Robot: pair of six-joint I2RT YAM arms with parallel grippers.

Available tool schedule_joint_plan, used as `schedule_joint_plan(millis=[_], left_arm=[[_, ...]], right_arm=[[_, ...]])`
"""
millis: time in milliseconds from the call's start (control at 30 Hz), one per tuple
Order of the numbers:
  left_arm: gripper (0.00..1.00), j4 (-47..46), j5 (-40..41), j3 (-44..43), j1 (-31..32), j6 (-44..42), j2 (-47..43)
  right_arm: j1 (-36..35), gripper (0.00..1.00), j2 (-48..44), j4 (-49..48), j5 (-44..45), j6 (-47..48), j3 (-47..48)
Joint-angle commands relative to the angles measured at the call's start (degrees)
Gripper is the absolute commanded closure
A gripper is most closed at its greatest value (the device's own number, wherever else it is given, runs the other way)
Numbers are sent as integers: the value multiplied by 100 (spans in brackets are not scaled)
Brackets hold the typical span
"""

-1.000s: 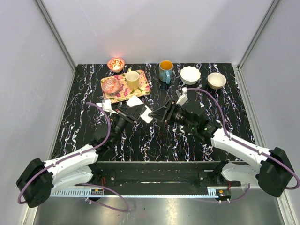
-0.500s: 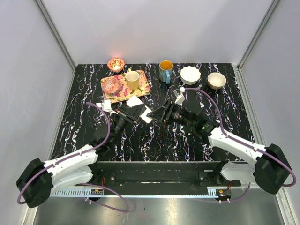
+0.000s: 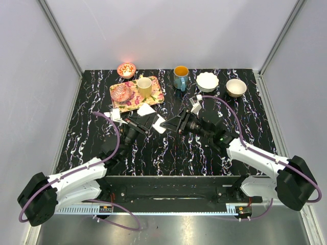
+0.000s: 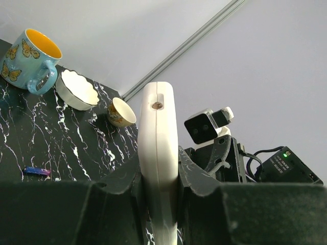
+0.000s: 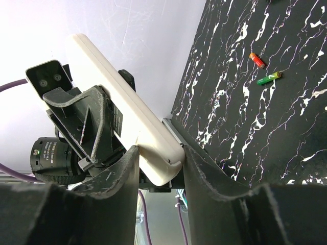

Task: Load the batteries into the remote control
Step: Remove the battery cover from the remote control.

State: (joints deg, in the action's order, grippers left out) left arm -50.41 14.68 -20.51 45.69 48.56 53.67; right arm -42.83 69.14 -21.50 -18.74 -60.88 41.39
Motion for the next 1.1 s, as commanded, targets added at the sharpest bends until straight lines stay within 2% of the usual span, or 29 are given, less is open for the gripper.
schedule_joint_plan(millis=[0,333,400,533,1067], left_arm=[[100,-417,62,-128,36,-74,-85],[100,-320,185,-102,45,-65,-164],[100,-320,220,-102,36,-92,-190],[100,-294,255,-128,45,-118,-216],[100,-215,448,-32,36,-197,-348]], right_arm=[[3,71,29,-171,-112,-29,-52],[-15,80,-111,-74,-59,-29,-166],[-6,87,-147,-30,-51,-20,-192],[-6,91,-234,23,-33,-11,-262],[-6,87,-490,242,37,6,-421]])
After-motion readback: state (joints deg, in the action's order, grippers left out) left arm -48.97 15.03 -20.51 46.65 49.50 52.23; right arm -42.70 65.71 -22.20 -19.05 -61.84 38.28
